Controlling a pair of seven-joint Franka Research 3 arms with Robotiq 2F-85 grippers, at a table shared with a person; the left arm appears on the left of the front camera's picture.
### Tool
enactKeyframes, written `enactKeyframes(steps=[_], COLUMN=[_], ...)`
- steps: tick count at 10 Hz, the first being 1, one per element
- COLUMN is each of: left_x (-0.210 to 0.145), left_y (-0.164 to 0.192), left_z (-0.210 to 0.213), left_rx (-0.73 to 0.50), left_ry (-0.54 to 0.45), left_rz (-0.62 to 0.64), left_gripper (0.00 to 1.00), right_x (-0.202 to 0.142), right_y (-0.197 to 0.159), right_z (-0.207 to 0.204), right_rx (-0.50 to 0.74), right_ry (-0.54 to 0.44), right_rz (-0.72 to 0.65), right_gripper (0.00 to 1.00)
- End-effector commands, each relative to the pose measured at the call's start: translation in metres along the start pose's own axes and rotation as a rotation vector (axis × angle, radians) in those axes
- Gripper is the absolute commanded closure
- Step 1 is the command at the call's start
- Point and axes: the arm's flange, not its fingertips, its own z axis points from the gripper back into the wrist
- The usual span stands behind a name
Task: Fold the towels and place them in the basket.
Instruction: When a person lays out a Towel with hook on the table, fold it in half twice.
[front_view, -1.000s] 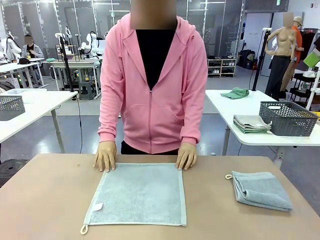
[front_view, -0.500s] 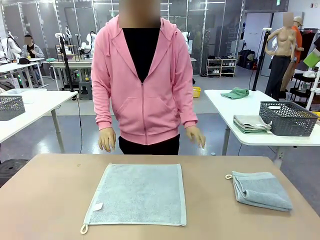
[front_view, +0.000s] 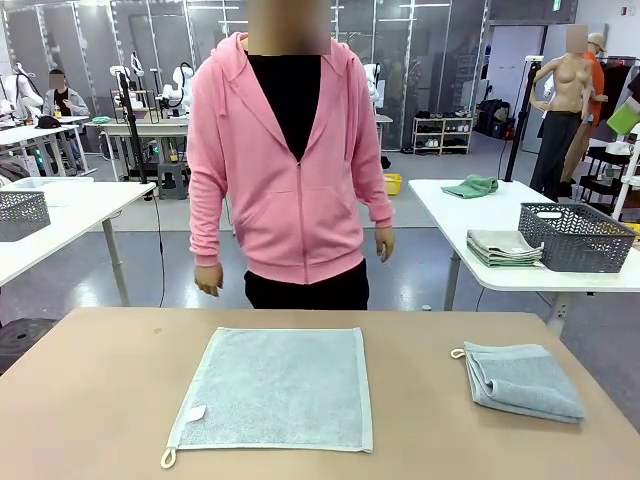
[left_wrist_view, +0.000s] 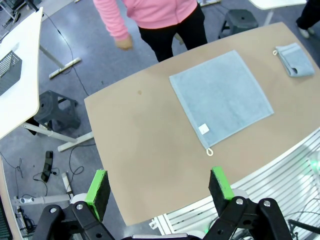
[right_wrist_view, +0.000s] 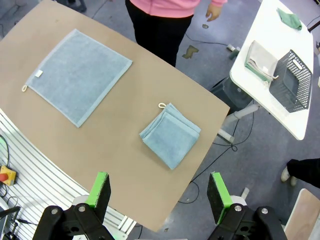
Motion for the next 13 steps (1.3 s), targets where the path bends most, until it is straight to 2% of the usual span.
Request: enactKeyframes(steps=[1,2,3,4,5,7,8,9,11,13], left_x=[0.001,0.0,0.003,0.001,-0.011,-0.032,-0.041,-0.052,-0.065,-0.074], left_y=[0.0,0.0,-0.016,-0.032,-0.042,-0.048,-0.054,-0.058,-0.09,-0.112], left_z=[0.001,0.0,-0.01,-0.025,-0.045,-0.078,-0.099,-0.136,-0.192,-0.236], left_rx=[-0.002,0.0,0.012,-0.05,-0.099,-0.196,-0.255,-0.335,-0.357,-0.329], left_ry=[-0.003,0.0,0.012,0.015,0.038,0.029,0.036,0.11,0.098,0.192], left_rz=[-0.002,0.0,-0.221,-0.435,-0.599,-0.7,-0.736,-0.762,-0.885,-0.896], left_gripper=[0.0,0.0,0.0,0.0,0.0,0.0,0.0,0.0,0.0,0.0], right_x=[0.0,0.0,0.008,0.015,0.019,0.019,0.02,0.022,0.01,-0.006], right_y=[0.0,0.0,0.018,0.039,0.061,0.089,0.109,0.133,0.163,0.184], right_z=[-0.001,0.0,-0.014,-0.031,-0.054,-0.087,-0.113,-0.152,-0.213,-0.253], right_rx=[-0.005,0.0,0.001,0.046,0.031,0.075,0.074,0.056,0.11,0.127], right_ry=[0.001,0.0,0.047,0.039,0.07,0.095,0.165,0.275,0.272,0.331], right_rz=[0.001,0.0,0.163,0.38,0.544,0.695,0.766,0.812,0.877,0.912], right_gripper=[0.03,0.03,0.03,0.03,0.03,0.03,0.03,0.03,0.03,0.03])
